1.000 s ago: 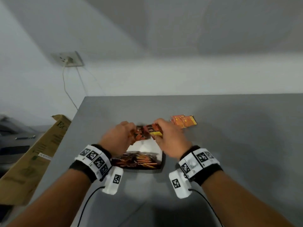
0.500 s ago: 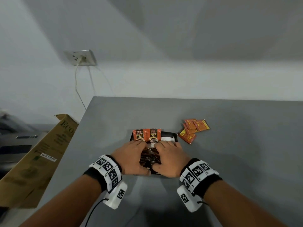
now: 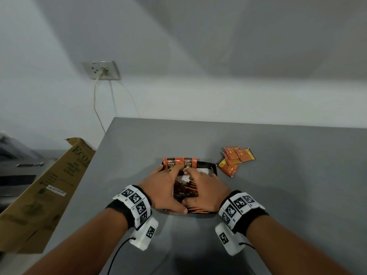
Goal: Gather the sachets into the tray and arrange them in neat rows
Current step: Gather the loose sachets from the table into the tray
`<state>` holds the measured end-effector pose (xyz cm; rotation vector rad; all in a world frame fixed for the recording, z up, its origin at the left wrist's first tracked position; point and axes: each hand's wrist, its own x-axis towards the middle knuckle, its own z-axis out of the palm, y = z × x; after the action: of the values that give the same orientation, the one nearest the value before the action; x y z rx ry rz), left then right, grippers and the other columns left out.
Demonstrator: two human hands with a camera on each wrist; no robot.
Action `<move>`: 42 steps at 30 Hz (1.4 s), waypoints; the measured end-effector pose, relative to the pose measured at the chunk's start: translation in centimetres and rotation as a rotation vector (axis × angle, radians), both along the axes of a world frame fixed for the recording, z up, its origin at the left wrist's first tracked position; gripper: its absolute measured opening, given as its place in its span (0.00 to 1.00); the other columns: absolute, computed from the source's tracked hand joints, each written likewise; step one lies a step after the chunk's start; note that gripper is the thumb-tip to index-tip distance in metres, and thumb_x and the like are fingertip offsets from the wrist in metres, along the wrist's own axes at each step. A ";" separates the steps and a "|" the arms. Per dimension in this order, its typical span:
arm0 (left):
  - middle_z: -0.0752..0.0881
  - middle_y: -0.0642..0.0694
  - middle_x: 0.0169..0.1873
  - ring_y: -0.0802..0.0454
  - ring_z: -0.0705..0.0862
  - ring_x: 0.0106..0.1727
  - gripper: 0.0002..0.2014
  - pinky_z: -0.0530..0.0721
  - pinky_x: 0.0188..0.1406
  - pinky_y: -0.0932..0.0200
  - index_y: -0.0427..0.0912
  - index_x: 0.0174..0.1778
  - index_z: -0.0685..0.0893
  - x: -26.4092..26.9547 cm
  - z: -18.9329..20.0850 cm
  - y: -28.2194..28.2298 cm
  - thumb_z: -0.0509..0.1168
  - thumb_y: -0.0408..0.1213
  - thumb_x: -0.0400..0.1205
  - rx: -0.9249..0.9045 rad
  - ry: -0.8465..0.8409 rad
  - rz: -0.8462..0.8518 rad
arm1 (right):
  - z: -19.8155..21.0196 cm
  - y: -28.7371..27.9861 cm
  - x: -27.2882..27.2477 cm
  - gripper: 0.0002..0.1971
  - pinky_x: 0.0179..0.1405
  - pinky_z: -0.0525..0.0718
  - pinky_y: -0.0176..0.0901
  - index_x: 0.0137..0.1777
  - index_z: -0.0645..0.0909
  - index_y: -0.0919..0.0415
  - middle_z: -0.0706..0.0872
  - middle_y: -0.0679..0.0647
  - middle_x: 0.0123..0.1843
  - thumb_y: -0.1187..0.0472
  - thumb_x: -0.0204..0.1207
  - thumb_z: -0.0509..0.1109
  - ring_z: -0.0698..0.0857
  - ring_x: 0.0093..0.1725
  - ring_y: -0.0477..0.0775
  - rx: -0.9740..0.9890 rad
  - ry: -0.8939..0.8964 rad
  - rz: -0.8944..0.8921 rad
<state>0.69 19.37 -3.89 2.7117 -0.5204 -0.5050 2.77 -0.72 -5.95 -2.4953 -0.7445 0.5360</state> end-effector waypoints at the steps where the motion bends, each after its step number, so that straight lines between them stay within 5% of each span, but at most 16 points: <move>1: 0.82 0.56 0.69 0.56 0.78 0.71 0.63 0.56 0.85 0.50 0.52 0.84 0.52 0.0 0.0 0.1 0.71 0.76 0.56 -0.001 0.009 0.008 | -0.2 -0.1 0.3 0.41 0.76 0.72 0.59 0.76 0.68 0.48 0.85 0.47 0.66 0.30 0.65 0.69 0.83 0.64 0.51 -0.015 -0.003 0.008; 5: 0.79 0.58 0.68 0.57 0.77 0.69 0.51 0.58 0.84 0.46 0.54 0.75 0.69 -0.6 -0.5 0.4 0.64 0.80 0.60 0.110 -0.025 -0.013 | 0.1 -0.1 0.2 0.30 0.70 0.77 0.59 0.65 0.77 0.50 0.87 0.46 0.60 0.29 0.72 0.63 0.84 0.59 0.51 -0.149 -0.071 0.075; 10: 0.77 0.59 0.69 0.54 0.74 0.73 0.53 0.46 0.84 0.34 0.55 0.74 0.69 -1.2 -1.3 -0.6 0.58 0.86 0.59 0.202 -0.086 0.008 | 0.3 0.7 -0.9 0.38 0.75 0.67 0.65 0.77 0.68 0.51 0.79 0.50 0.74 0.28 0.73 0.57 0.76 0.72 0.58 -0.281 -0.166 0.119; 16: 0.76 0.60 0.73 0.55 0.70 0.78 0.57 0.44 0.85 0.40 0.56 0.78 0.66 -1.2 -0.4 0.3 0.62 0.85 0.56 0.123 -0.068 0.051 | 0.7 -0.2 -0.7 0.44 0.78 0.65 0.60 0.79 0.65 0.48 0.81 0.45 0.72 0.23 0.67 0.59 0.78 0.72 0.52 -0.118 -0.137 0.030; 24: 0.77 0.60 0.72 0.58 0.73 0.74 0.50 0.48 0.82 0.49 0.60 0.78 0.66 -1.2 0.6 0.5 0.66 0.81 0.61 -0.002 -0.026 0.123 | 1.2 -1.8 -0.8 0.43 0.79 0.69 0.55 0.81 0.66 0.46 0.81 0.46 0.72 0.25 0.69 0.64 0.80 0.71 0.50 -0.006 -0.131 -0.027; 30: 0.79 0.57 0.70 0.59 0.75 0.71 0.44 0.53 0.84 0.46 0.55 0.77 0.70 -1.3 2.4 -0.3 0.53 0.80 0.71 -0.130 -0.079 0.184 | 2.4 -4.0 0.2 0.32 0.72 0.70 0.52 0.74 0.74 0.47 0.83 0.43 0.67 0.29 0.76 0.61 0.78 0.66 0.46 0.107 -0.095 -0.147; 33: 0.81 0.62 0.61 0.62 0.77 0.63 0.35 0.66 0.78 0.49 0.55 0.70 0.77 -1.3 2.9 -1.5 0.50 0.74 0.78 -0.209 -0.185 0.234 | 1.2 -6.8 2.3 0.15 0.62 0.75 0.48 0.59 0.83 0.54 0.85 0.49 0.56 0.45 0.84 0.64 0.79 0.59 0.50 0.149 -0.147 -0.327; 36: 0.86 0.60 0.52 0.59 0.84 0.56 0.23 0.78 0.68 0.44 0.53 0.62 0.82 -0.7 3.5 -4.4 0.55 0.63 0.83 -0.275 -0.262 0.289 | -1.6 -9.6 4.5 0.14 0.68 0.77 0.54 0.63 0.84 0.56 0.84 0.54 0.64 0.53 0.82 0.66 0.80 0.66 0.59 -0.065 -0.122 -0.371; 39: 0.87 0.58 0.47 0.59 0.85 0.51 0.10 0.82 0.63 0.49 0.50 0.58 0.84 0.3 4.2 -8.6 0.63 0.47 0.84 -0.303 -0.304 0.291 | -4.5 -11.7 4.4 0.20 0.74 0.76 0.58 0.68 0.82 0.51 0.76 0.52 0.74 0.48 0.78 0.66 0.74 0.75 0.60 -0.238 -0.078 -0.308; 42: 0.89 0.51 0.47 0.54 0.86 0.49 0.08 0.84 0.56 0.53 0.46 0.55 0.85 1.9 4.3 -13.0 0.64 0.38 0.82 -0.293 -0.304 0.271 | -4.8 -12.9 3.1 0.19 0.69 0.78 0.58 0.66 0.82 0.48 0.79 0.51 0.69 0.48 0.75 0.67 0.77 0.69 0.62 -0.160 -0.130 -0.323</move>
<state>2.55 6.33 0.43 2.5267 -0.2659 0.0545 5.84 -13.63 -10.76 -2.7462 -0.3412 0.3302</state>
